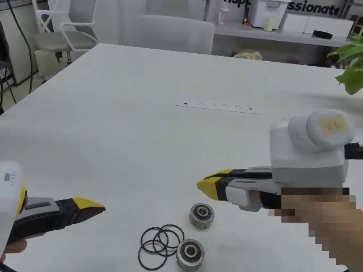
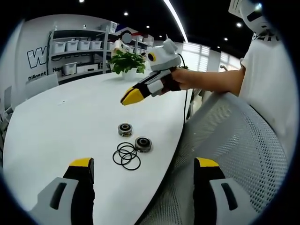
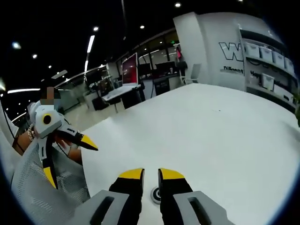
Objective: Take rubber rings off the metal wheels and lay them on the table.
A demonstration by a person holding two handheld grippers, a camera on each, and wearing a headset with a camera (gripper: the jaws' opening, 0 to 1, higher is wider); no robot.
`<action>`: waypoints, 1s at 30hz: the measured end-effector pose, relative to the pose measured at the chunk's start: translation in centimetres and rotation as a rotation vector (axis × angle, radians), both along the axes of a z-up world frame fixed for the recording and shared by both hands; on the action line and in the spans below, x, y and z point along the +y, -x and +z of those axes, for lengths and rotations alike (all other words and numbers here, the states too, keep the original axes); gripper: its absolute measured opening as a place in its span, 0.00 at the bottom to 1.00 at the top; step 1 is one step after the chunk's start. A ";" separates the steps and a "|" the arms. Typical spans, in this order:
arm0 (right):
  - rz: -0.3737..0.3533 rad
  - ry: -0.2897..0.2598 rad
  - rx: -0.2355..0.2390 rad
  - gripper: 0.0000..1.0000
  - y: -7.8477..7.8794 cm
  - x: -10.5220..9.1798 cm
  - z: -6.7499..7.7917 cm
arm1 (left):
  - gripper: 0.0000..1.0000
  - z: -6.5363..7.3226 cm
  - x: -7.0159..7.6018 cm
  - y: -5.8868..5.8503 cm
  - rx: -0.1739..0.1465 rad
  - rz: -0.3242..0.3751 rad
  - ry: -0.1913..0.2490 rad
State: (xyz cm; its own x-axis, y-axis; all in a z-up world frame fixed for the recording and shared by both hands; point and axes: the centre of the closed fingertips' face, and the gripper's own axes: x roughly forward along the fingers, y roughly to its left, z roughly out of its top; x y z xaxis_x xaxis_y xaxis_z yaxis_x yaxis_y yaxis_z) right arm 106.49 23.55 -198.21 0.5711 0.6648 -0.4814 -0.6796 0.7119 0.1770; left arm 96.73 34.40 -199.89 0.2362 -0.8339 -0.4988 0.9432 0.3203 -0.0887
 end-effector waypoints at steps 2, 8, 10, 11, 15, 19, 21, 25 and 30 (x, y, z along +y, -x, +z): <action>0.006 0.002 -0.016 0.14 0.2 -0.5 0.6 | 0.85 0.1 -0.1 0.1 -0.002 -0.005 0.004; 0.046 0.018 -0.097 0.28 1.2 -1.1 2.9 | 0.85 0.2 -0.3 0.2 -0.012 -0.021 0.002; 0.073 0.030 -0.114 0.35 1.8 -1.3 3.1 | 0.85 0.3 -0.3 0.2 -0.018 -0.022 0.004; 0.090 0.042 -0.124 0.38 2.1 -1.3 3.1 | 0.85 0.3 -0.3 0.2 -0.020 -0.021 0.007; 0.117 0.067 -0.134 0.45 3.6 -2.2 2.8 | 0.85 0.5 -0.4 0.2 -0.021 -0.020 0.014; 0.119 0.047 -0.126 0.60 4.7 -3.1 2.7 | 0.85 0.4 -0.5 0.3 -0.020 -0.030 0.016; 0.120 0.050 -0.133 0.67 5.2 -3.5 2.6 | 0.85 0.4 -0.5 0.4 -0.019 -0.033 0.016; 0.102 0.023 -0.117 0.75 6.6 -4.6 2.5 | 0.85 0.5 -0.5 0.3 -0.022 -0.028 0.017; 0.044 -0.020 -0.082 0.83 8.0 -6.1 2.0 | 0.85 0.6 -0.5 0.3 -0.018 -0.030 0.025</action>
